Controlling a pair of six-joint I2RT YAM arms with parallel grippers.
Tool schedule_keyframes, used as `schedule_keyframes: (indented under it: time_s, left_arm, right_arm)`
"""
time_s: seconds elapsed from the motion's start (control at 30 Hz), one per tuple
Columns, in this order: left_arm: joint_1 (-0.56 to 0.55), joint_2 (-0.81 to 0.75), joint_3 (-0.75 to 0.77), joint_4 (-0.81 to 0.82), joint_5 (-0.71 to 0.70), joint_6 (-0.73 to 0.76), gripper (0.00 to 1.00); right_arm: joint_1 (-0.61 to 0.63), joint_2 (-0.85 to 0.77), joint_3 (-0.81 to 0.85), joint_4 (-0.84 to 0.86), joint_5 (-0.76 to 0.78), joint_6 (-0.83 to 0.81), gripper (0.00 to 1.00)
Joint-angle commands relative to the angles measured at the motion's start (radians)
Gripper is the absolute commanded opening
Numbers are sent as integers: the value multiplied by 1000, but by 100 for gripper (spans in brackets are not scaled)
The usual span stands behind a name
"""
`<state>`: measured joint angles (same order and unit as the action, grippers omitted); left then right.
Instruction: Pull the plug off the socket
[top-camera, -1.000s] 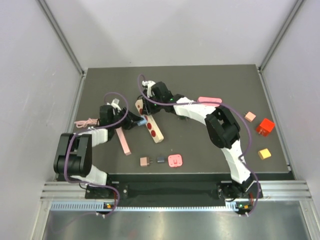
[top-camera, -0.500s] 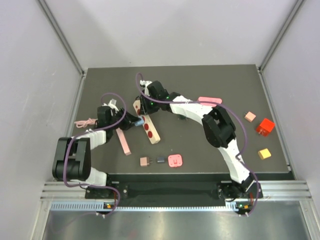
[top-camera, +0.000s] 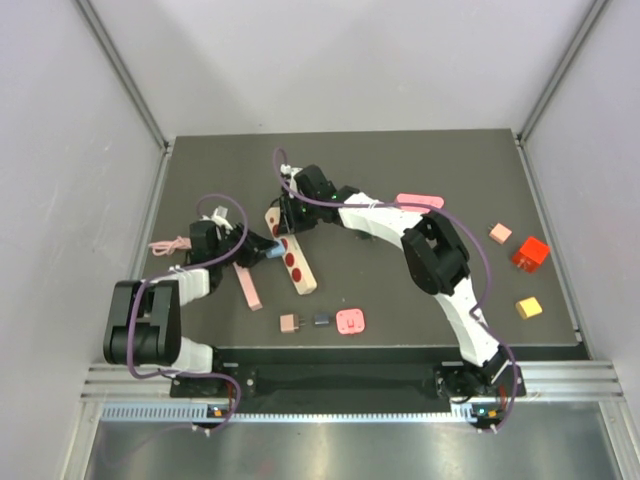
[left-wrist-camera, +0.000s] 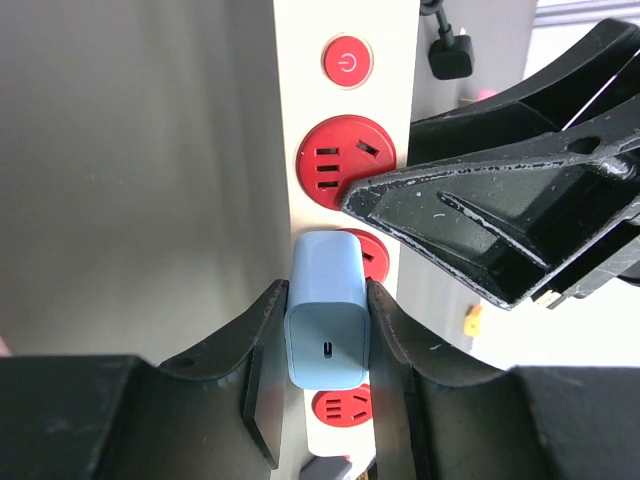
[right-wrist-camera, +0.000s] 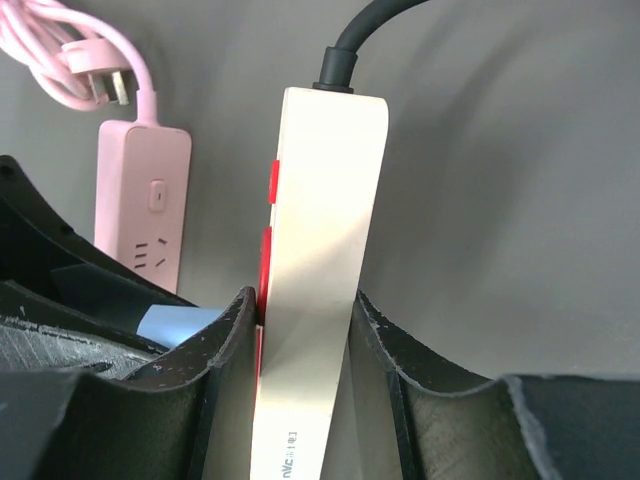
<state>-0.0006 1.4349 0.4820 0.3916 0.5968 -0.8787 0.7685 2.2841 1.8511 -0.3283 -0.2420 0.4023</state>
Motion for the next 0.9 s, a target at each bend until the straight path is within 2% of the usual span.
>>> schedule_keyframes:
  time_s: [0.0,0.2,0.43,0.5,0.6,0.73,0.87]
  left_arm:
    - [80,-85,-36,90,109,-52,0]
    - [126,-44,-66,236,184,-173,0]
    - [134,-56,-43,196,186,-157,0]
    - [137,-60,-39,176,182,-140,0]
    - [129,-89,-8,70,173,-83,0]
    - [74,-201,58,-207,98,81,0]
    - [4,-323,73,-333,61,129,0]
  right_arm:
    - [-227,52,-46,-89,477,-143,0]
    - [-239,49,-55,-63,435,-164,0]
    - [-264,41,-115,26,259,-131,0]
    - [-267,20,-147,60,256,-131,0]
    - [-249,9,-127,49,265,-158,0]
    - [-219,35,-11,-17,274,-168,0]
    - [-199,73,81,-47,267,-166,0]
